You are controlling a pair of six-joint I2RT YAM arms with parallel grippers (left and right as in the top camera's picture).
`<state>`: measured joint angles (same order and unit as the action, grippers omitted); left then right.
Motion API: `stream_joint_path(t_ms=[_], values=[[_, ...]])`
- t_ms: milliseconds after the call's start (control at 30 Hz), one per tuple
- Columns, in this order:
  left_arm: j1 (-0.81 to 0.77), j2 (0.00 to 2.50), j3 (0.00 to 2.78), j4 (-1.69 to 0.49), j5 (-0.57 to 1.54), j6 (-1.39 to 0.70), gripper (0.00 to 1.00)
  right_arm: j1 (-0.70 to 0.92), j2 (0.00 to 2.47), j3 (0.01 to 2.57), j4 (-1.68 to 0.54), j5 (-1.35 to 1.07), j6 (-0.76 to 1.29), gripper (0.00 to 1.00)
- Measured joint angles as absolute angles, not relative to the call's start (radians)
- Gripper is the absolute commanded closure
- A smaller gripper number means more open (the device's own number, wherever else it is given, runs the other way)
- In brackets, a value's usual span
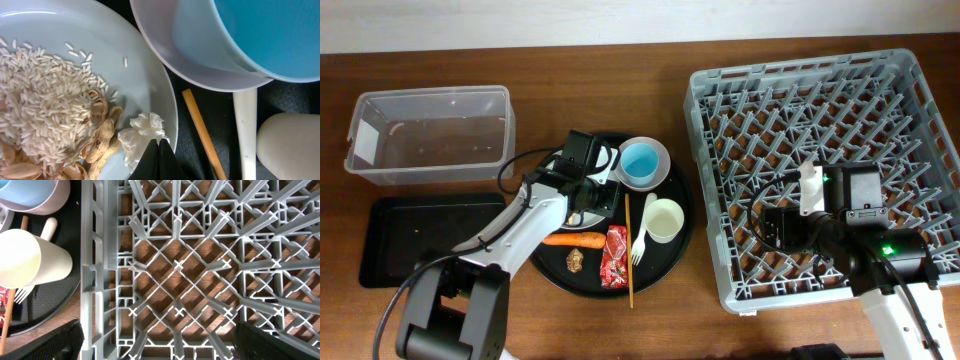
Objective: Sort waste into correct bins and load items into the dishwasher rack
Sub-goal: 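Carry the tissue left and drop it into the clear plastic bin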
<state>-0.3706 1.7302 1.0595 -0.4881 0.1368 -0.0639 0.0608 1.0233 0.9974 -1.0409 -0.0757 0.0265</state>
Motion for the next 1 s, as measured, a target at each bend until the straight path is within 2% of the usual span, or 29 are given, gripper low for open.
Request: stream_joint_path(t_ms=[167,367,500,667,800,933,967,1000], values=[[-0.368,1.72,1.072,-0.533,0.062,-0.064,0.99,0.061,1.023,0.997,-1.041,-0.076,0.027,0.01],[-0.29,1.551,1.116,-0.548,-0.093,-0.063,1.0,0.061,1.023,0.997,-1.041,-0.076,0.027,0.02],[-0.154,1.448,1.136,-0.498,-0.16,-0.063,0.99,0.061,1.023,0.997,-1.041,-0.076,0.027,0.01],[0.031,1.454,1.139,-0.391,-0.188,-0.063,0.99,0.061,1.023,0.998,-1.044,-0.076,0.027,0.01],[0.128,1.484,1.139,-0.297,-0.196,-0.063,0.99,0.061,1.023,0.998,-1.045,-0.076,0.027,0.01],[0.159,1.557,1.139,-0.222,-0.196,-0.063,1.0,0.061,1.023,0.998,-1.045,-0.076,0.027,0.01],[0.159,1.578,1.139,-0.194,-0.196,-0.063,0.97,0.061,1.023,0.998,-1.045,-0.076,0.027,0.01],[0.159,1.593,1.139,-0.175,-0.196,-0.063,0.83,0.061,1.023,0.998,-1.045,-0.076,0.026,0.01]])
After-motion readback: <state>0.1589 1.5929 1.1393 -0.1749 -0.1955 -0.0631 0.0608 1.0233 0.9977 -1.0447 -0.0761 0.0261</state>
